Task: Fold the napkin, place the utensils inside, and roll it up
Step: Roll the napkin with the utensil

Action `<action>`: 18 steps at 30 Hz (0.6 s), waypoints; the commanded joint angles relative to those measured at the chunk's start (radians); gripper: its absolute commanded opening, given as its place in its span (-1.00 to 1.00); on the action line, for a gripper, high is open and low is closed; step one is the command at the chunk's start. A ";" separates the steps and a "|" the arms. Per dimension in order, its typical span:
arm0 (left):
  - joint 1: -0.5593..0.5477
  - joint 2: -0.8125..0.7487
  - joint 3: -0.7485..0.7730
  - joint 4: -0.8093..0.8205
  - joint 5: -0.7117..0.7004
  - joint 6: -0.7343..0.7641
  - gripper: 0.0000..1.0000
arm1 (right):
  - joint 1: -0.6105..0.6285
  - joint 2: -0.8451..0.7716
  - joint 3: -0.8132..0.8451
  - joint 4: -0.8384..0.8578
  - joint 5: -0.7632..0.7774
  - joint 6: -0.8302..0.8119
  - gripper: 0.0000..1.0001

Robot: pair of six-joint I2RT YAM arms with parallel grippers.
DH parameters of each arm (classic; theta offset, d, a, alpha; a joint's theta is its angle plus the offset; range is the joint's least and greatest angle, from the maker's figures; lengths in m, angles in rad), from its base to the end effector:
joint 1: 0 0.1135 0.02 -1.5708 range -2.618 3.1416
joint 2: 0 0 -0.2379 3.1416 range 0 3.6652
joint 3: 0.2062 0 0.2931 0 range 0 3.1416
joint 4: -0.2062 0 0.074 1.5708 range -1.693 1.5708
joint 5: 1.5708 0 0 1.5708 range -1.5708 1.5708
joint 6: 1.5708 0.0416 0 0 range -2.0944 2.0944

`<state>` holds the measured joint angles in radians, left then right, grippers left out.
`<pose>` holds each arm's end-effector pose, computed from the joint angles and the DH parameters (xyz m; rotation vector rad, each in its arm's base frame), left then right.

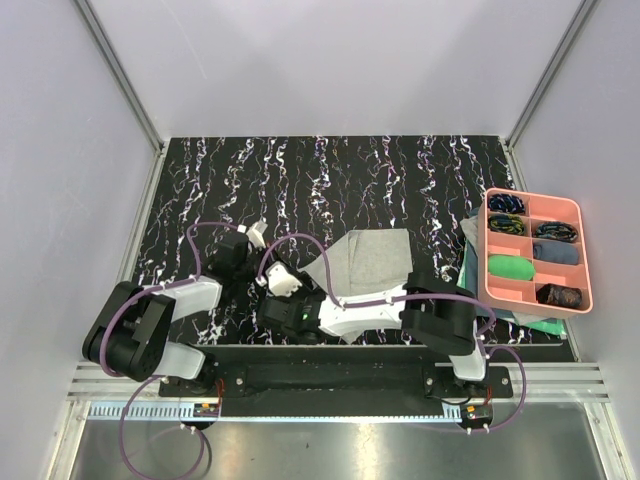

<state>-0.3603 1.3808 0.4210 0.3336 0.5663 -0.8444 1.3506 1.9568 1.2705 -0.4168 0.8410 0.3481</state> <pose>0.2515 -0.1186 0.0826 -0.2257 2.3815 -1.2522 0.1210 0.3986 0.1077 -0.8546 2.0492 -0.2572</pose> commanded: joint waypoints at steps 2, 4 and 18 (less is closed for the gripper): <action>0.011 -0.034 0.019 0.053 0.029 -0.018 -1.00 | 0.025 0.031 0.013 0.009 0.112 0.049 0.29; 0.012 -0.035 0.019 0.053 0.029 -0.019 -1.00 | 0.027 0.022 -0.011 0.006 0.119 0.060 0.20; 0.023 -0.026 0.013 0.065 0.021 -0.028 -1.00 | 0.062 0.024 -0.066 -0.019 0.165 0.124 -0.26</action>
<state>-0.3458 1.3754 0.4210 0.3378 0.5728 -0.8658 1.4021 1.9892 1.2064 -0.4259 0.9443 0.4198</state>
